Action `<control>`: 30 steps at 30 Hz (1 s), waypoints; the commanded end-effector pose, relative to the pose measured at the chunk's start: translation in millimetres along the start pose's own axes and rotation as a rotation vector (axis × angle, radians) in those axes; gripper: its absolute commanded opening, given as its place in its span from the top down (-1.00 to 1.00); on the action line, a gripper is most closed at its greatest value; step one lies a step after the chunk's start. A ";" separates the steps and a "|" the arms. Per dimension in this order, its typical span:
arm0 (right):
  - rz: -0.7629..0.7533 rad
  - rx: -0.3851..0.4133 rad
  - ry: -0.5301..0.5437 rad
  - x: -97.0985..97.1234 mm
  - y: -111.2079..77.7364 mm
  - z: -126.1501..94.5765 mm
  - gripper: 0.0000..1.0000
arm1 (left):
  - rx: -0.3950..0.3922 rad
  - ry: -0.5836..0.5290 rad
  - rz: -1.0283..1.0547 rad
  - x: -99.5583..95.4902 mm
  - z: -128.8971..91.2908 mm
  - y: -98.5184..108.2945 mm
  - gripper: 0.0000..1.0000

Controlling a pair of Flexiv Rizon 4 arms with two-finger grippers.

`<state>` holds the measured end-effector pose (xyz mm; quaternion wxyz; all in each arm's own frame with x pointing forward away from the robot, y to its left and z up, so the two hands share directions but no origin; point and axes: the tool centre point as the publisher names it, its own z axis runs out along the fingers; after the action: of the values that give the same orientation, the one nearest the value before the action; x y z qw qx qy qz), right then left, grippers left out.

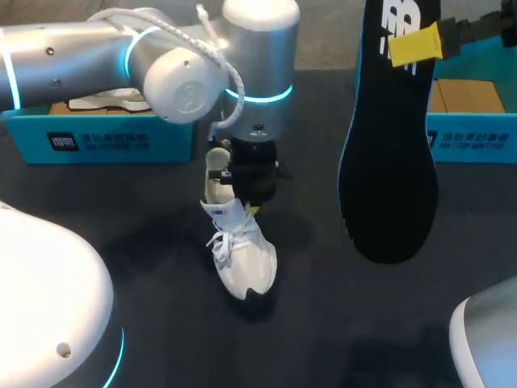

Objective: Take the shoe out of the shoebox, open the shoe tongue, remove and reinsert the insole, then place the shoe into the shoebox

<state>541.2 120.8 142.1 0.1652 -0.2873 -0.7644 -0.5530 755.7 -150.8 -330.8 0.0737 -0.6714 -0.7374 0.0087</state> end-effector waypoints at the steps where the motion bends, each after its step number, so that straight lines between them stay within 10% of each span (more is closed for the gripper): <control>1: 0.002 0.006 -0.002 0.6 3.1 0.8 1.00 | -0.007 0.031 0.008 -11.7 6.3 -4.2 1.00; 30: 0.002 0.006 -0.002 0.6 3.1 0.8 1.00 | -0.018 0.113 0.121 -22.4 46.3 -23.6 1.00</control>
<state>541.2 120.8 142.1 0.1652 -0.2873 -0.7644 -0.5530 730.0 -172.7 -374.0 0.1108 -0.7139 -0.6907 -0.0310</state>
